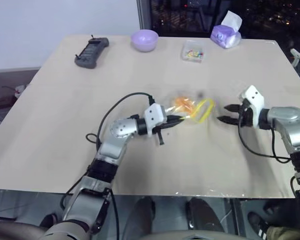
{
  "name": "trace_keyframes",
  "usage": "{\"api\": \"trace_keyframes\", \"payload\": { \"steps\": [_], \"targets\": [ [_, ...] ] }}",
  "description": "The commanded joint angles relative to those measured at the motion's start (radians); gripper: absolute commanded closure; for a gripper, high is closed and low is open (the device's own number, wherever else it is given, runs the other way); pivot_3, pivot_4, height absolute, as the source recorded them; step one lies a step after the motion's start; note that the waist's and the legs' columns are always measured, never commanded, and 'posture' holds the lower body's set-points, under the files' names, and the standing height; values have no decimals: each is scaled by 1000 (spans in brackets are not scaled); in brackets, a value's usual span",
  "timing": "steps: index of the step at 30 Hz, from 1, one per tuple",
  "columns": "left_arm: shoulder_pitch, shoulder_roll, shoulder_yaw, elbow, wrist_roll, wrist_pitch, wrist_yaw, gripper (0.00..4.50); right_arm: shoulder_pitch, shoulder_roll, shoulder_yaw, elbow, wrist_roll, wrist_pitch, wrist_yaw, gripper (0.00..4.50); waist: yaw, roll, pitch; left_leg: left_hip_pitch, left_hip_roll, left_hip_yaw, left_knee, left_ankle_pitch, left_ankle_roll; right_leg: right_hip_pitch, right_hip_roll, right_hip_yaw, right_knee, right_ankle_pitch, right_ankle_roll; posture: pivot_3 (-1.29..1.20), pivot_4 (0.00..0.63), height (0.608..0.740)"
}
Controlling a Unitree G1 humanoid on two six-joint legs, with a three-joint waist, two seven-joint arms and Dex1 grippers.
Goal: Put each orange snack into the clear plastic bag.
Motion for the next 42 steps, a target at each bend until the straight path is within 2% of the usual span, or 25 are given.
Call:
{"api": "trace_keyframes", "payload": {
  "steps": [1, 7, 10, 19, 22, 35, 38, 41, 42],
  "targets": [
    [-15, 0, 4, -10, -10, -20, -5, 4500, -33, 17, 31, 48, -77, -132, -35, 1661, 0, 0, 0, 0, 0, 0, 0, 0, 0, 0, 0, 0, 0, 0, 0, 0, 150, 740],
    [-13, 2, 5, -17, -10, -15, -4, 4500, -83, 140, 41, 128, -155, -309, -174, 1661, -1, 0, 0, 0, 0, 0, 0, 1, -2, 0, 0, 1, 0, 0, 0, 0, 150, 740],
    [-9, 2, 4, -23, -9, -14, -3, 4500, -90, 164, 35, 141, -154, -349, -177, 1661, 8, 0, 0, 0, 0, 0, 0, 2, -3, 0, 0, 0, 0, 0, 0, 0, 150, 740],
    [-5, 2, 5, -28, -11, -10, 2, 4500, -120, 170, 30, 196, -199, -460, -237, 1661, 1, 0, 0, 0, 0, 0, 0, 2, -4, 0, 0, 0, 0, 0, 0, 0, 150, 740],
    [-5, 1, 5, -27, -11, -9, 3, 4500, -151, 160, 23, 271, -231, -476, -293, 1661, 1, 0, 0, 0, 0, 0, 0, 2, -4, 0, 0, 0, 0, 0, 0, 0, 150, 740],
    [-6, 1, 7, -23, -11, -8, 4, 4500, -151, 195, 33, 298, -216, -589, -258, 1661, 2, 0, 0, 0, 0, 0, 0, 2, -4, 0, 0, 0, 0, 0, 0, 0, 150, 740],
    [-5, 1, 6, -26, -11, -6, 5, 4500, -140, 196, 39, 294, -224, -610, -253, 2334, 2, 0, 0, 0, 0, 0, 0, 2, -4, 0, -1, 0, 0, 0, 0, 0, 150, 740],
    [-5, 0, 7, -27, -12, -4, 6, 4500, -138, 199, 39, 296, -229, -617, -259, 3170, 2, 0, 0, 0, 0, 0, 0, 2, -4, 0, -1, 0, 0, 0, 0, 0, 150, 740],
    [-5, 0, 6, -27, -12, -4, 7, 4500, -138, 200, 40, 298, -230, -619, -259, 3606, 2, 0, 0, 0, 0, 0, 0, 2, -4, 0, -1, 0, 0, 0, 0, 0, 150, 740]
  ]
}}
